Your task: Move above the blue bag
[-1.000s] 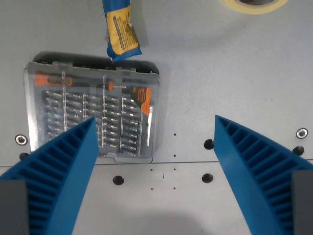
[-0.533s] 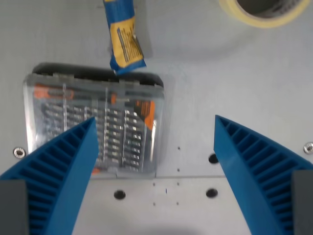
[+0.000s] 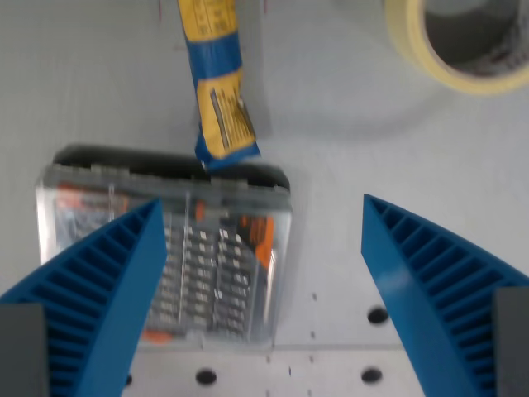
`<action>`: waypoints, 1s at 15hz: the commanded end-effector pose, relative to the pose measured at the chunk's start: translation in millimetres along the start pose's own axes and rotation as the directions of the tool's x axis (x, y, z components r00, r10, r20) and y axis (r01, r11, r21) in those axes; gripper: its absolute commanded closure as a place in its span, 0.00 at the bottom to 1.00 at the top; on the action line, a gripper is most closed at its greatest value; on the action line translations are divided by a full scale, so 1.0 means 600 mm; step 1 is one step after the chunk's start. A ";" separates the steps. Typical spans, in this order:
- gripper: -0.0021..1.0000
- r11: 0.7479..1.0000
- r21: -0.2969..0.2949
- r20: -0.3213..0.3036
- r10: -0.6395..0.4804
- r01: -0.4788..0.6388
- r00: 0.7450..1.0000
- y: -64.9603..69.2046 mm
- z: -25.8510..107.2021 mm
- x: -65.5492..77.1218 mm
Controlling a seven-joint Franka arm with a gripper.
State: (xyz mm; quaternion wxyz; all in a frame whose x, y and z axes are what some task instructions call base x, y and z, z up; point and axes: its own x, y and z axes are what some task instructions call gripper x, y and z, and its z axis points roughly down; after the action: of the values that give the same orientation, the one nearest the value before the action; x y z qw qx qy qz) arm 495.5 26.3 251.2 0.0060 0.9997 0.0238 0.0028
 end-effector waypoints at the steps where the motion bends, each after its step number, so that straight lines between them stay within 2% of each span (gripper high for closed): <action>1: 0.00 0.999 -0.038 0.024 -0.013 0.014 1.000 -0.010 0.016 0.025; 15: 0.00 0.996 -0.083 0.020 -0.032 0.034 0.999 -0.039 0.133 0.089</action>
State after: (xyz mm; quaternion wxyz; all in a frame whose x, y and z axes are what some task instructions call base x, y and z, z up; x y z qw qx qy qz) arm 540.4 46.8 171.6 0.0059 0.9991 0.0410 0.0013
